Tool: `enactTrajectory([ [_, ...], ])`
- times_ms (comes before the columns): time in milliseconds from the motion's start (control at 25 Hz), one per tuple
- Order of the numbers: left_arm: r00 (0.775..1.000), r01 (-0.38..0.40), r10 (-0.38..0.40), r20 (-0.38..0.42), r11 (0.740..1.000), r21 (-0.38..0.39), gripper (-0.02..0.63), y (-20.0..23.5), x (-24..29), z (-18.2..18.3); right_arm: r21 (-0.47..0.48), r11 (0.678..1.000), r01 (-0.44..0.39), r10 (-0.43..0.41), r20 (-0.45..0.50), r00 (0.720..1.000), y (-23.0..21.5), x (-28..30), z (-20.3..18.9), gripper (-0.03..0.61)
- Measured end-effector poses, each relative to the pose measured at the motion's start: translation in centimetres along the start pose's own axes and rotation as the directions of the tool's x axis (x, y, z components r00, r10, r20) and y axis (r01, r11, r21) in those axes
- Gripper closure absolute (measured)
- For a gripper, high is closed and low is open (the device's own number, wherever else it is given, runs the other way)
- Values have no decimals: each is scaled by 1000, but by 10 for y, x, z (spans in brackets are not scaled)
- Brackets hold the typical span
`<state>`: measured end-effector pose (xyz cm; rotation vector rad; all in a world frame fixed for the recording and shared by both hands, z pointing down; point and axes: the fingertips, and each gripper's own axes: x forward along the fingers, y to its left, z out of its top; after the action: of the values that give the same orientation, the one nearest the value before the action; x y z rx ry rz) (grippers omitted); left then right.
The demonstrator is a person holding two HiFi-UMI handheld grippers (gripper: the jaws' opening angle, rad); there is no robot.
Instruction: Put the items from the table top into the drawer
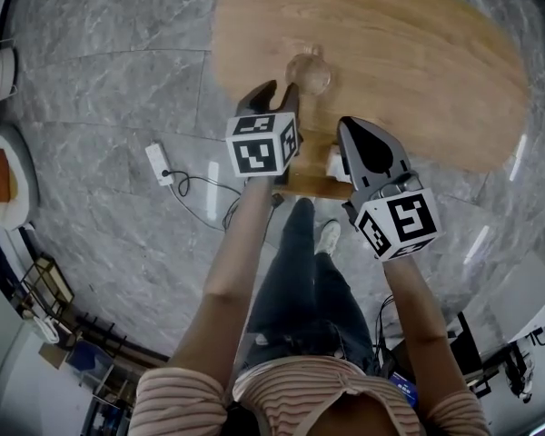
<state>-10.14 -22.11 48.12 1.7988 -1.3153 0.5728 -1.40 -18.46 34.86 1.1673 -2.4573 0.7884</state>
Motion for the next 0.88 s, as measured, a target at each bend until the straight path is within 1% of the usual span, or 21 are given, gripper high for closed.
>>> enactTrajectory([
  [240,998,-24,22,-50,999,-38,486,9,31,-6,12,1000,-1,1,-13,1000,-9,12,-7,570],
  [440,994,-67,63,-93,997,-42,486,18,52,-11,21,1000,-1,2,-28,1000,-13,16,-16,571],
  [800,986,-111,105,-131,993,-41,488,22,72,-13,35,999,-5,7,-62,998,-16,17,-31,571],
  [880,982,-128,121,-141,991,-39,499,25,75,-15,38,999,-3,5,-64,998,-17,17,-32,571],
])
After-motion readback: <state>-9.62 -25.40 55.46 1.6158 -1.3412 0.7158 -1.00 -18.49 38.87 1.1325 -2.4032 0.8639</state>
